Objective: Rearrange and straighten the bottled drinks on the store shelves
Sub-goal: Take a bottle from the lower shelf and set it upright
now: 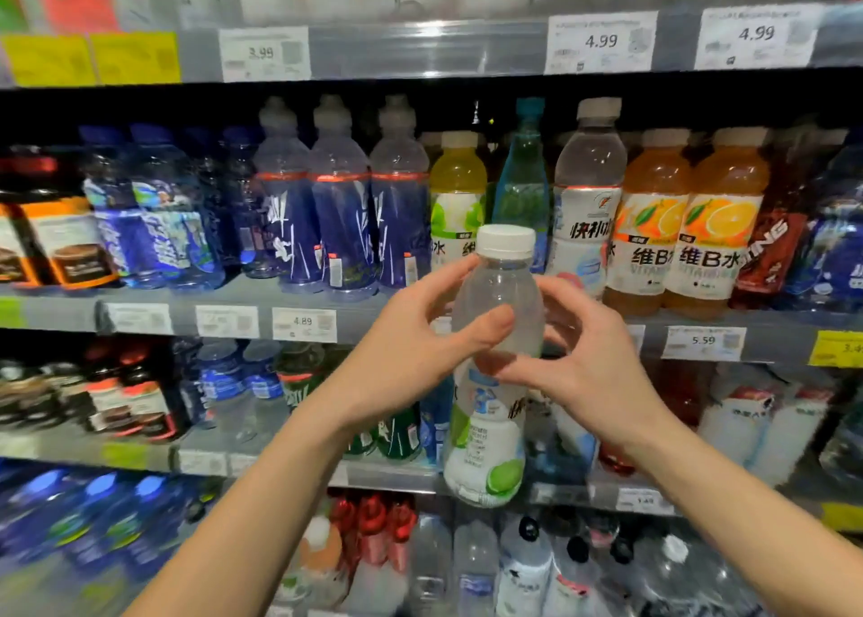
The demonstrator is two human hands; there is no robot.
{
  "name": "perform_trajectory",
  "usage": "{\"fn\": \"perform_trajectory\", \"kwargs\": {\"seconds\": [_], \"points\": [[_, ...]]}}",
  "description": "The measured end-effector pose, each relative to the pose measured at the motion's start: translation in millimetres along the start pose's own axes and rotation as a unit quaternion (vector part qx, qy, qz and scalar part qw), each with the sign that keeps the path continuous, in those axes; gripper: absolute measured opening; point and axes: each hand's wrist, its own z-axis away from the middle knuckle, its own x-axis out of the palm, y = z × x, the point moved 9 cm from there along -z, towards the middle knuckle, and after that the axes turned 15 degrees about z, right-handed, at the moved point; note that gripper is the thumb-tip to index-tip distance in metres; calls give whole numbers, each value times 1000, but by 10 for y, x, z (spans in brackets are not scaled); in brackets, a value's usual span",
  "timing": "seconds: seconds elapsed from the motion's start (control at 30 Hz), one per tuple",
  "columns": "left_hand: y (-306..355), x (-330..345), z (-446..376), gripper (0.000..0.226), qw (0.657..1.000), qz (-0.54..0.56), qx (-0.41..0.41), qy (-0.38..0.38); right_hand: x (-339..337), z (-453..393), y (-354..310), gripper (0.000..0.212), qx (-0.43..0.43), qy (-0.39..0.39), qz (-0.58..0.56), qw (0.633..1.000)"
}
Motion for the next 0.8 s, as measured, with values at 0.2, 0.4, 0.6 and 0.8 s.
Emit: {"fn": "perform_trajectory", "kwargs": {"seconds": [0.2, 0.4, 0.6, 0.8], "points": [[-486, -470, 654, 81, 996, -65, -50, -21, 621, 126, -135, 65, 16, -13, 42, 999], [-897, -1098, 1280, 74, 988, -109, -41, 102, 1440, 245, -238, 61, 14, -31, 43, 999], [-1409, -1765, 1807, 65, 977, -83, -74, 180, 2472, 365, -154, 73, 2, -162, -3, 987], [-1963, -2183, 2103, 77, 971, -68, -118, 198, 3073, 334, 99, 76, -7, -287, -1, 958]]}}
